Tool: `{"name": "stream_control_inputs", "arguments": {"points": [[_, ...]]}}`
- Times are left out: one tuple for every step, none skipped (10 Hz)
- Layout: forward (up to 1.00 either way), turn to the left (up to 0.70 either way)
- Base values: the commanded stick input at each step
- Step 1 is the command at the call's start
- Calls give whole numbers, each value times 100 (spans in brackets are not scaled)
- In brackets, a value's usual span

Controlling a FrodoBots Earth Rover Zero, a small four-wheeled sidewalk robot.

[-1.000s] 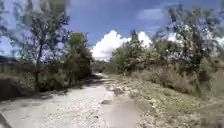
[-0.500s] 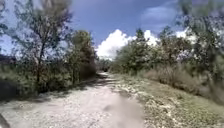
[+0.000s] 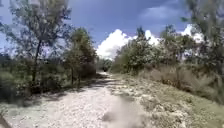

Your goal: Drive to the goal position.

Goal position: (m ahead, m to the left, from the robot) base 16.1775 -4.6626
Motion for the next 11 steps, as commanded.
{"name": "stream_control_inputs", "arguments": {"points": [[50, 0], [50, 0], [50, 0], [50, 0], [50, 0], [50, 0], [50, 0], [50, 0], [50, 0], [50, 0], [50, 0]]}}
